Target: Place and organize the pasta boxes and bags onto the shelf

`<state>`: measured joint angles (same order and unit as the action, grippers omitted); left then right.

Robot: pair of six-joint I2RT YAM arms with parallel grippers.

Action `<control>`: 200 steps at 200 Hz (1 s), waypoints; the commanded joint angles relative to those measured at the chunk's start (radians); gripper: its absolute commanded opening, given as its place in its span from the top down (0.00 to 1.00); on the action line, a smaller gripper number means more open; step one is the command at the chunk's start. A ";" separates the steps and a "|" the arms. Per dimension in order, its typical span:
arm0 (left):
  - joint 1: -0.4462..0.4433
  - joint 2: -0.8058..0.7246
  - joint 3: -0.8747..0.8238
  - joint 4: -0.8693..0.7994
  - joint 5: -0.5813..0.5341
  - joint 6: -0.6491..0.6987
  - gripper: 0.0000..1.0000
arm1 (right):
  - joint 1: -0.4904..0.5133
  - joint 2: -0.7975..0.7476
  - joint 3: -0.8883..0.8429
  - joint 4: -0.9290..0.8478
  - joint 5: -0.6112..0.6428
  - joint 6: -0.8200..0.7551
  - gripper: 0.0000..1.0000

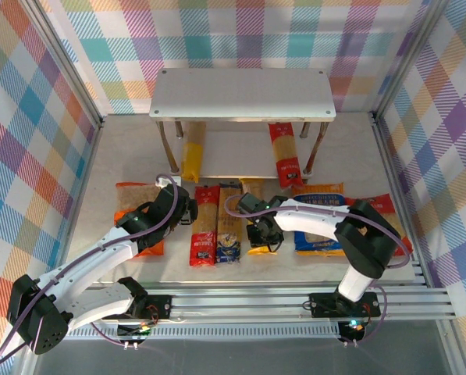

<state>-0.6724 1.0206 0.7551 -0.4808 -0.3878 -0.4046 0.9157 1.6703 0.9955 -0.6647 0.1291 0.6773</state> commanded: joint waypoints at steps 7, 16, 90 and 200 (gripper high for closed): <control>-0.005 0.005 -0.007 -0.012 -0.020 -0.018 0.34 | 0.006 -0.037 -0.033 -0.039 -0.029 0.003 0.85; -0.006 0.009 -0.007 -0.009 -0.019 -0.018 0.35 | 0.005 -0.055 -0.035 -0.046 -0.025 0.001 0.92; -0.005 0.039 0.006 0.002 -0.028 -0.017 0.35 | 0.005 -0.238 -0.044 -0.135 -0.005 -0.027 1.00; -0.006 0.083 0.041 0.010 -0.016 -0.016 0.36 | 0.003 -0.493 0.065 -0.240 0.061 -0.112 1.00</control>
<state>-0.6724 1.0916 0.7567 -0.4747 -0.3950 -0.4049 0.9176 1.1927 0.9646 -0.9409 0.1131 0.6193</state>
